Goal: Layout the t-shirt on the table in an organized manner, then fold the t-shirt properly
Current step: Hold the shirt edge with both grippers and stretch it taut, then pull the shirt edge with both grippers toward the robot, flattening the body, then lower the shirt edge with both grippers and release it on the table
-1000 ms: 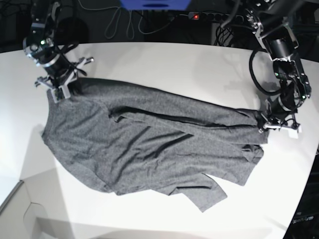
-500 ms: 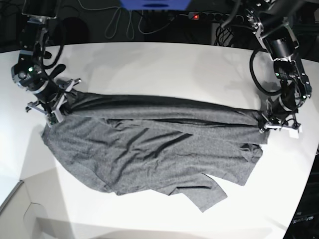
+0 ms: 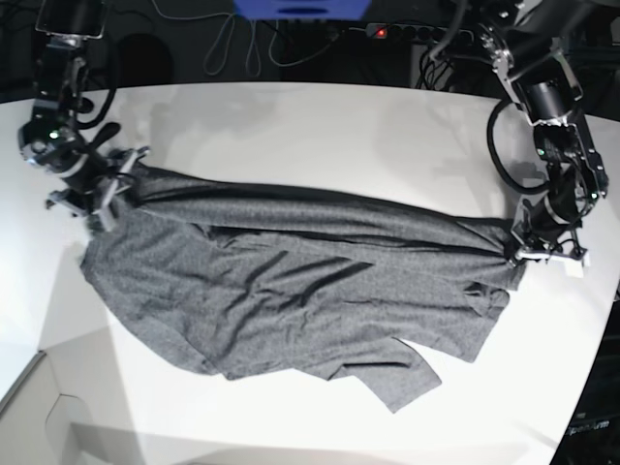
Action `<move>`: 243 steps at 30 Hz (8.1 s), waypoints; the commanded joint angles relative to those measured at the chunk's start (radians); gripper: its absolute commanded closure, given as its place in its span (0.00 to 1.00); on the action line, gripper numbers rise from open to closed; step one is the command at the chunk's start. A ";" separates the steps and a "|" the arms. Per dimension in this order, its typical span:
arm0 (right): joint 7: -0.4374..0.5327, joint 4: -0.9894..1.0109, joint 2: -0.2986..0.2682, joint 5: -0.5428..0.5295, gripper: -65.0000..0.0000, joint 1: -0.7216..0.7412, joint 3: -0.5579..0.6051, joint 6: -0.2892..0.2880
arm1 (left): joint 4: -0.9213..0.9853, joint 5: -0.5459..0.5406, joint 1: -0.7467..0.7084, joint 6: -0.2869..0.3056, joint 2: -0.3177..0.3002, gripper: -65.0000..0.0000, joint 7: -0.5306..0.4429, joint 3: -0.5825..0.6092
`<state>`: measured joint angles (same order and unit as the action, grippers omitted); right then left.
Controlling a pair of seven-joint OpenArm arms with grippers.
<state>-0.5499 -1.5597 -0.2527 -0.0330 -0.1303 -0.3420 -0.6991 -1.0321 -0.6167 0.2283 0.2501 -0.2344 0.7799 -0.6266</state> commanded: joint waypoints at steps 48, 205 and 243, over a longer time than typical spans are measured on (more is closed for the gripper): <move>0.087 -0.049 0.029 -0.009 0.93 -0.136 -0.170 0.001 | -0.020 -0.016 0.062 0.005 -0.036 1.00 -0.018 -0.003; 0.258 -0.144 0.111 -0.017 0.60 -0.513 -0.084 0.001 | -0.353 -0.358 -0.539 0.001 -0.036 0.87 0.108 -0.287; 0.256 -0.190 0.112 -0.014 0.41 -0.408 -0.282 0.001 | -0.448 -0.291 -0.266 -0.005 -0.029 0.58 0.131 -0.261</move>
<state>-0.3168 -1.7344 -0.1314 -0.0322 -0.5327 -0.6212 -0.6991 -1.4647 -0.8909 -0.0441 0.2405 -0.2462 0.9241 -0.8829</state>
